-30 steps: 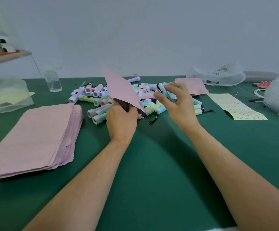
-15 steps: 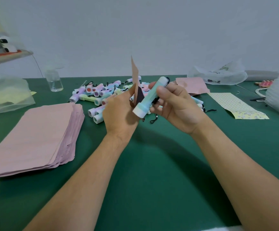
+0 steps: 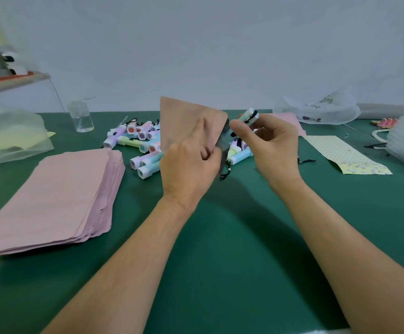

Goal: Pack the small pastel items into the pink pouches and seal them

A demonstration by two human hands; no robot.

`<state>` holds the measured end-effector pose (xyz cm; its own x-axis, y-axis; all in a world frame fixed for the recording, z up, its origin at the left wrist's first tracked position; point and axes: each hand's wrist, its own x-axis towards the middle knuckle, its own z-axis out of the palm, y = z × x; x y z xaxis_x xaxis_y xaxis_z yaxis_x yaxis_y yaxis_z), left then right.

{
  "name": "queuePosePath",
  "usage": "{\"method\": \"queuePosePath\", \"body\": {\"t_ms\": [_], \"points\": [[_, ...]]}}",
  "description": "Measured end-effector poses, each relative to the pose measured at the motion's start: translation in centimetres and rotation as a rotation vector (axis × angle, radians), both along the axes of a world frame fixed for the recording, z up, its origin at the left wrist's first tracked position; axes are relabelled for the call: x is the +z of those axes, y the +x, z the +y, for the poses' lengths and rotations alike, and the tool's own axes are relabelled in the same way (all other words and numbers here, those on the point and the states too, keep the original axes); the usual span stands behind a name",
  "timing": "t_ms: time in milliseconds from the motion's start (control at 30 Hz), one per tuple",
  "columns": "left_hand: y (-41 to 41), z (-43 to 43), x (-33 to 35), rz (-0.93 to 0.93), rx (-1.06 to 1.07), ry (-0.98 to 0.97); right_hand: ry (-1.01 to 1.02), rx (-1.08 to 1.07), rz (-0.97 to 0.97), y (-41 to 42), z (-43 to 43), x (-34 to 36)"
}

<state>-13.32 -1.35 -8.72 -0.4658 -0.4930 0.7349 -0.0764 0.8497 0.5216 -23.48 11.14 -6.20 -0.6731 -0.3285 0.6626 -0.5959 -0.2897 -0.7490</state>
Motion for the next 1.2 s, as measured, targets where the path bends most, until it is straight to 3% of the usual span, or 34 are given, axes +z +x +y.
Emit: {"method": "queuePosePath", "body": {"t_ms": [167,300,467,600,667,767,1000,1200], "points": [[0.2,0.9,0.3,0.050,-0.032,-0.054,0.094,-0.129,0.260,0.2,-0.6,-1.1],[0.4,1.0,0.3,0.087,-0.044,-0.026,0.192,-0.215,0.339,-0.2,-0.6,-1.8],[0.2,1.6,0.6,0.137,-0.148,0.089,0.125,-0.561,0.531,0.2,-0.5,-1.2],[0.1,2.2,0.4,0.136,-0.148,0.052,0.167,-0.630,0.403,1.1,-0.5,-0.3],[0.2,2.5,0.5,0.106,-0.142,0.003,0.200,-0.654,0.480,1.1,-0.4,-0.3],[0.2,2.8,0.6,0.096,-0.147,-0.025,0.406,-0.607,0.502,1.2,-0.4,0.1],[0.4,4.1,0.3,0.096,-0.237,-0.063,0.697,-0.805,0.605,1.0,-0.3,0.1],[0.0,3.9,0.0,0.137,-0.175,-0.076,0.719,-0.608,0.496,1.3,0.0,0.4]]}}
